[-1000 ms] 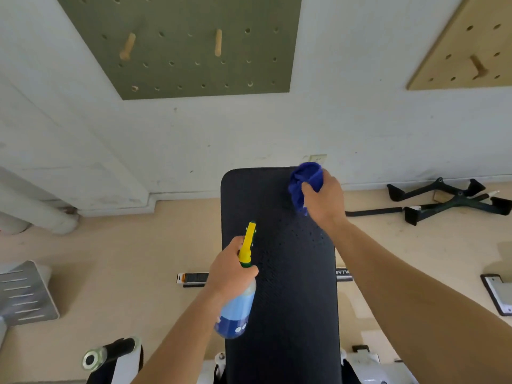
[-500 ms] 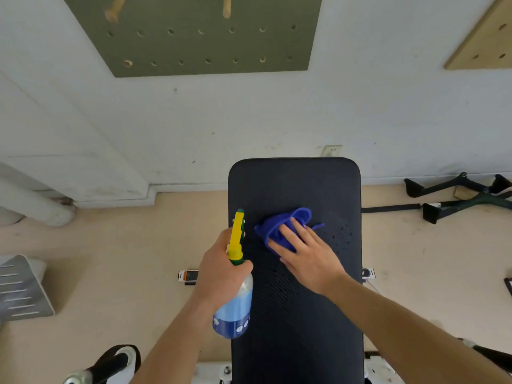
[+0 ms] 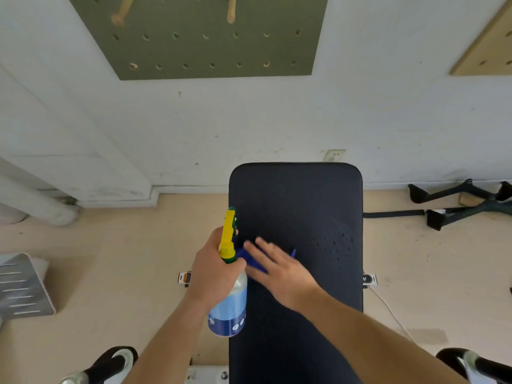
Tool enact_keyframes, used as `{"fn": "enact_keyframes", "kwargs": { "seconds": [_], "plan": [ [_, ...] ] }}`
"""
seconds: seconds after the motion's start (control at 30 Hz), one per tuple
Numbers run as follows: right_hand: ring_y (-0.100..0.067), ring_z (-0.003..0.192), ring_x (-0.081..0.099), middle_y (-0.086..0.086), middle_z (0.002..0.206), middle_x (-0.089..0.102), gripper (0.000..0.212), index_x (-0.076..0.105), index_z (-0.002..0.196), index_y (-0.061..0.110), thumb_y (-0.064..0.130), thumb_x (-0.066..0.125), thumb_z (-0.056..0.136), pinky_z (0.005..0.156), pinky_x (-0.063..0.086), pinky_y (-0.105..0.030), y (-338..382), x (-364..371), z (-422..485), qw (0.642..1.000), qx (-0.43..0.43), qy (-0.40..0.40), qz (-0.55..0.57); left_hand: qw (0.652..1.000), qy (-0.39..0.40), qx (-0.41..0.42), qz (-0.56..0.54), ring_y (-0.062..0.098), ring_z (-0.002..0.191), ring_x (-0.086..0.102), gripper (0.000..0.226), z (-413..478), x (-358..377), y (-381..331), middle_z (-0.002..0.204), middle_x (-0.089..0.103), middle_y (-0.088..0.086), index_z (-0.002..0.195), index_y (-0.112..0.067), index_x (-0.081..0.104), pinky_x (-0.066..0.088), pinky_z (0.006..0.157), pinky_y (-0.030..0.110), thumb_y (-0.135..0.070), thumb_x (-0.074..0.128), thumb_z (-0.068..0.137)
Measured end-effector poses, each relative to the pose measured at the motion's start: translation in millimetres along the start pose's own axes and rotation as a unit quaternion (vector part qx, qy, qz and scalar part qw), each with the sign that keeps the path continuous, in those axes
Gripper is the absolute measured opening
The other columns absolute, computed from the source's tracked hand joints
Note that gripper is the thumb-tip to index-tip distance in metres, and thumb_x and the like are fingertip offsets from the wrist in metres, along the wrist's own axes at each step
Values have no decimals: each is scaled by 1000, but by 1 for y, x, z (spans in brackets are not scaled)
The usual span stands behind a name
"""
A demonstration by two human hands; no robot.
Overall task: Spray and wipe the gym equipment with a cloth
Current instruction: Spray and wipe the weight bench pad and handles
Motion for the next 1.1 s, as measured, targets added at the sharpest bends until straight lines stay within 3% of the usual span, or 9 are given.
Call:
{"fn": "enact_keyframes", "kwargs": {
  "seconds": [0.07, 0.17, 0.33, 0.5, 0.63, 0.73, 0.9, 1.0, 1.1],
  "plan": [
    [-36, 147, 29, -10, 161, 29, 52, 48, 144, 26, 17, 48, 93, 111, 40, -48, 1, 3, -23, 997, -63, 29, -31, 1000, 14, 3, 6, 3, 69, 59, 44, -7, 6, -1, 76, 66, -6, 111, -27, 62, 43, 61, 9, 0, 70, 77],
    [-36, 137, 46, -12, 150, 48, 43, 62, 133, 22, 12, 48, 94, 102, 50, -48, -66, -39, -18, 992, -60, -33, -103, 999, 34, 0, 18, 6, 65, 55, 51, -13, 21, -2, 74, 61, -11, 117, -31, 63, 42, 63, 16, -2, 71, 76],
    [-32, 145, 34, -9, 158, 36, 70, 47, 145, 23, -4, 62, 82, 81, 59, -53, -197, -97, -34, 970, 211, -99, -62, 998, 52, -2, 23, 10, 58, 47, 49, -20, 59, -7, 59, 49, -13, 115, -36, 62, 43, 62, 26, -5, 71, 77],
    [-33, 143, 37, -12, 156, 39, 73, 57, 139, 18, -7, 70, 71, 88, 57, -47, -125, -36, -111, 961, 249, -124, -10, 997, 77, -5, 13, 4, 61, 51, 49, -29, 89, -9, 65, 52, -15, 114, -40, 60, 42, 66, 24, -9, 71, 77],
    [-30, 141, 39, -10, 153, 44, 87, 56, 139, 22, -3, 81, 59, 87, 58, -38, -69, 2, -161, 991, 134, 2, -15, 996, 88, -11, 19, 5, 66, 54, 51, -37, 102, -14, 73, 54, -11, 119, -39, 59, 40, 66, 20, -9, 70, 79],
    [-34, 137, 46, -11, 150, 48, 67, 58, 139, 21, -3, 60, 76, 86, 59, -41, -103, -24, -140, 997, 47, -9, -64, 996, 86, -14, 28, 9, 68, 54, 50, -43, 110, -15, 76, 55, -11, 121, -37, 59, 39, 65, 21, -10, 70, 80],
    [-29, 152, 18, -4, 165, 20, 70, 35, 152, 24, -6, 51, 91, 97, 52, -50, -233, -98, -81, 949, 297, -100, 21, 995, 94, -13, 35, 10, 67, 52, 45, -58, 130, -19, 74, 55, -10, 118, -34, 58, 39, 63, 20, -9, 67, 82],
    [-30, 151, 21, -7, 165, 20, 72, 34, 151, 23, -7, 54, 88, 99, 50, -48, -210, -77, -85, 955, 273, -112, 26, 994, 101, -19, 39, 10, 68, 53, 42, -68, 141, -18, 76, 57, -9, 114, -34, 59, 41, 65, 22, -9, 67, 81],
    [-32, 144, 36, -9, 159, 35, 83, 46, 146, 21, -10, 70, 72, 82, 60, -46, -153, -26, -131, 969, 226, -95, 42, 993, 102, -27, 45, 12, 76, 57, 40, -69, 146, -21, 85, 62, -6, 113, -33, 60, 46, 69, 26, -10, 68, 81]
  ]
}}
Point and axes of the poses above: each hand's wrist, its own z-axis towards the middle knuckle, its own x-axis out of the palm, y = z × x, the point moved 9 cm from there along z, towards the middle knuckle
